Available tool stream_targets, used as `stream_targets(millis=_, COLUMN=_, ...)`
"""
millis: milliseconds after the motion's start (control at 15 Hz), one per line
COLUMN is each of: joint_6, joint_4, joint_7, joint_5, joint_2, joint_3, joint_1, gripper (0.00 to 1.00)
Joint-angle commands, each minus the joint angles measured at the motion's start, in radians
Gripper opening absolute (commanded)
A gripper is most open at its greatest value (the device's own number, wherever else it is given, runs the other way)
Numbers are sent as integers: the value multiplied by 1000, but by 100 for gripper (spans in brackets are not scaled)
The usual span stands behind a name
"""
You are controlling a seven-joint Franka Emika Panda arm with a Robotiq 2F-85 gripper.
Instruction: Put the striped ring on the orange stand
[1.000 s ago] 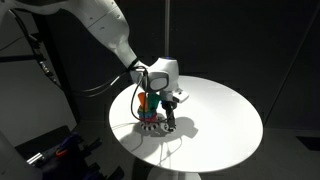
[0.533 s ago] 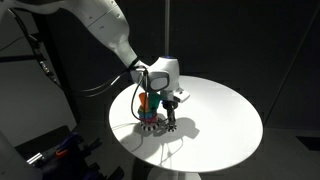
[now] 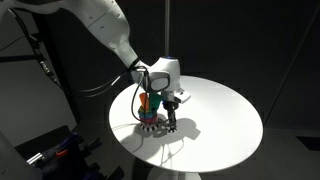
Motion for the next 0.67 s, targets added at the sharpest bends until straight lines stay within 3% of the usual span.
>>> stream_targets(millis=0, joint_6=15, joint_4=-22, joint_7=-42, joint_5=24, joint_2=-28, joint_3=12, joint_1=-19, gripper=60)
stream_targets(millis=333, joint_6=11, joint_4=-21, joint_7=-52, joint_5=26, joint_2=-28, joint_3=14, joint_1=-26, gripper=99)
stream_targets(millis=600, joint_6=12, joint_4=-18, joint_7=-64, joint_5=32, joint_2=-23, joint_3=20, joint_1=-33, gripper=100)
